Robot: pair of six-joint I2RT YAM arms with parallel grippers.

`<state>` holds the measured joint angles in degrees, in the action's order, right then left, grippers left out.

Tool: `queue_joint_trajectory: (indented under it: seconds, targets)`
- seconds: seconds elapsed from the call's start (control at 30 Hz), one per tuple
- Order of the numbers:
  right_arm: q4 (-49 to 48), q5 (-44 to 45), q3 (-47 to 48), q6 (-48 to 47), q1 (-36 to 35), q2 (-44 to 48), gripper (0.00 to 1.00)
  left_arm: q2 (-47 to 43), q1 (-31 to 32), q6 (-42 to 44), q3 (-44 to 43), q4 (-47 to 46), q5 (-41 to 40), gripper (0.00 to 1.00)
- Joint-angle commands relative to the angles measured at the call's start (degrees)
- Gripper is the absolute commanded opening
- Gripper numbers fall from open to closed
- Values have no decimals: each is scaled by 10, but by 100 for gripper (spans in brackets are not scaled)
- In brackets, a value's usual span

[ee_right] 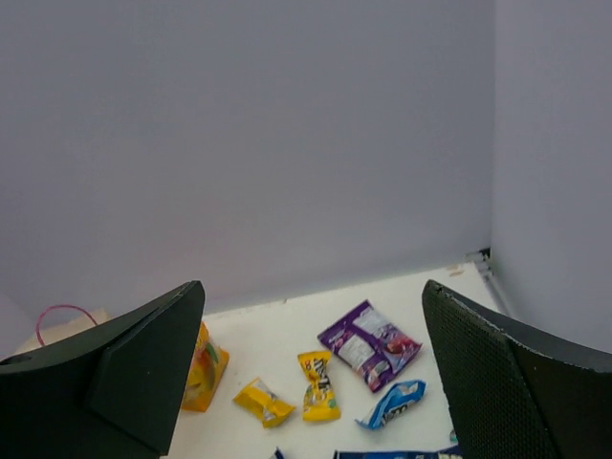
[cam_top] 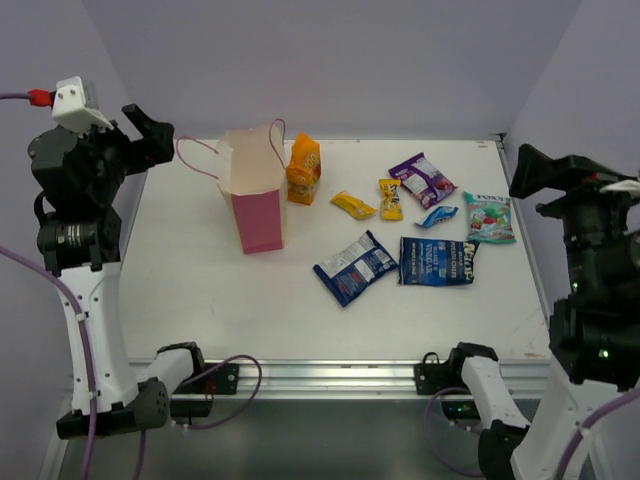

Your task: Take the snacks out of the paper bag

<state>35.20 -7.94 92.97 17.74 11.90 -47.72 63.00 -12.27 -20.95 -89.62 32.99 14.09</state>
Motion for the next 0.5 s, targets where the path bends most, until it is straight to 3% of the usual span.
queue_joint_trajectory:
  seconds: [0.0, 0.2, 0.47]
  targets:
    - [54, 95, 46, -51, -24, 33, 99, -31, 43, 76, -48, 48, -72, 100]
    - [27, 112, 44, -92, -80, 105, 99, -68, 106, 101, -115, 114, -169, 100]
    - [-17, 145, 9, -121, -138, 181, 99, -95, 147, 106, -175, 151, -209, 100]
